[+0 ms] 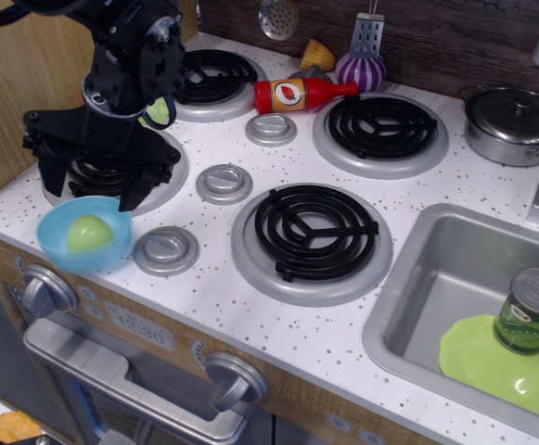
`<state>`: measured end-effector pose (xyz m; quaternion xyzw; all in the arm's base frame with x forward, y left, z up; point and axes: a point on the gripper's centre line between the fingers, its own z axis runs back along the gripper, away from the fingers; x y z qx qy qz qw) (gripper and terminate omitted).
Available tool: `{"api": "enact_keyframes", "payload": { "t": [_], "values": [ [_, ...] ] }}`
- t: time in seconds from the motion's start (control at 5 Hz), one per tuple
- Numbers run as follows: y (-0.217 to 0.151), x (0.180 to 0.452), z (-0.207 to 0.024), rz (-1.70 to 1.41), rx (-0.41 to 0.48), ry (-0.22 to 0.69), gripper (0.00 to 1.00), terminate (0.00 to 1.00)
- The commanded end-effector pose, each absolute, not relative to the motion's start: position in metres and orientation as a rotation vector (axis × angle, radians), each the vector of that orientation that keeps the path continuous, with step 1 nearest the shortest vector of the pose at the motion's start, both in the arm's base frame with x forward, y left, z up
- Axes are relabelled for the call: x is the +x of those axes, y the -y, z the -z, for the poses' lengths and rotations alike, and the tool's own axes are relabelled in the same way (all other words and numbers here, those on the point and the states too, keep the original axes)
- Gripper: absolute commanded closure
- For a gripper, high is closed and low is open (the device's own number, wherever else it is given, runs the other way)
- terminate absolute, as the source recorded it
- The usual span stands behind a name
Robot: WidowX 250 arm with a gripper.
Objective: Put pear in bowl
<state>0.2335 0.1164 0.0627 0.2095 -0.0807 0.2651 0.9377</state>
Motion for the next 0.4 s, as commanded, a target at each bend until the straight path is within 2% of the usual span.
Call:
{"api": "enact_keyframes", "payload": {
  "t": [0.0, 0.2],
  "values": [
    [-0.1201, 0.2363, -0.0736, -0.538, 0.429, 0.209, 0.0, 0.0],
    [-0.1201, 0.2363, -0.0736, -0.538, 0.429, 0.209, 0.0, 1.0]
  ]
}}
